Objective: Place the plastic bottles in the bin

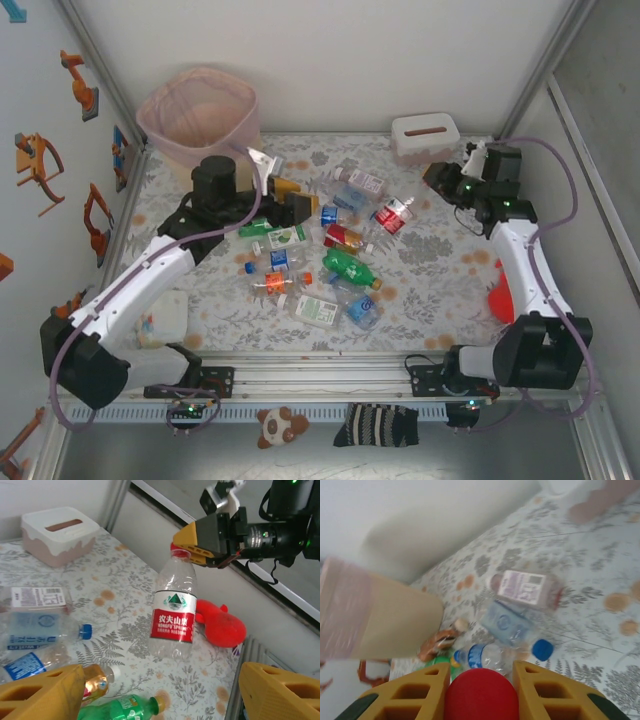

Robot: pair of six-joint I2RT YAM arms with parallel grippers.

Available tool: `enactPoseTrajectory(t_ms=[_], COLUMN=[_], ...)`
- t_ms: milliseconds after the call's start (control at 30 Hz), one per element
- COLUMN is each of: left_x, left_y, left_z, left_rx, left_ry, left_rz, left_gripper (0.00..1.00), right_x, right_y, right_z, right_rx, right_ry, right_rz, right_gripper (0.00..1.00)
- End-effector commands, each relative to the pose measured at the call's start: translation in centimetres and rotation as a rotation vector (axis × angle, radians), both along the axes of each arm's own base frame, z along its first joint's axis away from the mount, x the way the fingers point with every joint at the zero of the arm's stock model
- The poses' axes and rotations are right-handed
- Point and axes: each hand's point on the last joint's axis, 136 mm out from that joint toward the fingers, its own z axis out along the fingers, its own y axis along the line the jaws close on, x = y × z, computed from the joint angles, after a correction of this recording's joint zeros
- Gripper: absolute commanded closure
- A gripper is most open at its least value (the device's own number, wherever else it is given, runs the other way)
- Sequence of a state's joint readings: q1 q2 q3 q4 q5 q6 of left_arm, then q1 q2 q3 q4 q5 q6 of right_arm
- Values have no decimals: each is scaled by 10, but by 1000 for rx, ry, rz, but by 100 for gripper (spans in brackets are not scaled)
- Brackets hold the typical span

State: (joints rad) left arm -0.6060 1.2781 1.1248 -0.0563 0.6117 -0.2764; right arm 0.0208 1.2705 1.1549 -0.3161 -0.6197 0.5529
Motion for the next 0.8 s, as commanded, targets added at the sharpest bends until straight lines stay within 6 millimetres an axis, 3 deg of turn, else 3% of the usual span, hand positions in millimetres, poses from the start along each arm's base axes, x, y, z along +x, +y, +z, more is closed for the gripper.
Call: enactPoseTrajectory(t_ms=[0, 233, 333, 533, 767], left_x=[-8, -18, -32, -71, -98], left_y=[-11, -18, -31, -58, -69], left_z=[25, 23, 18, 12, 11], left_rx=[-52, -98, -70, -8, 5], left_ry=[-94, -87, -86, -95, -119], left_rz=[-88, -119, -171, -350, -436], left_gripper=[20, 16, 14, 10, 9], right_x=[-23, -65, -87, -122, -148], right_y=[33, 85, 105, 121, 130], right_z=[50, 88, 101, 118, 140], right_rx=[-67, -55, -50, -92, -73], right_ry=[-238, -447, -538, -686, -764], right_rz=[191, 427, 540, 659, 734], right_gripper=[89, 95, 100, 100, 100])
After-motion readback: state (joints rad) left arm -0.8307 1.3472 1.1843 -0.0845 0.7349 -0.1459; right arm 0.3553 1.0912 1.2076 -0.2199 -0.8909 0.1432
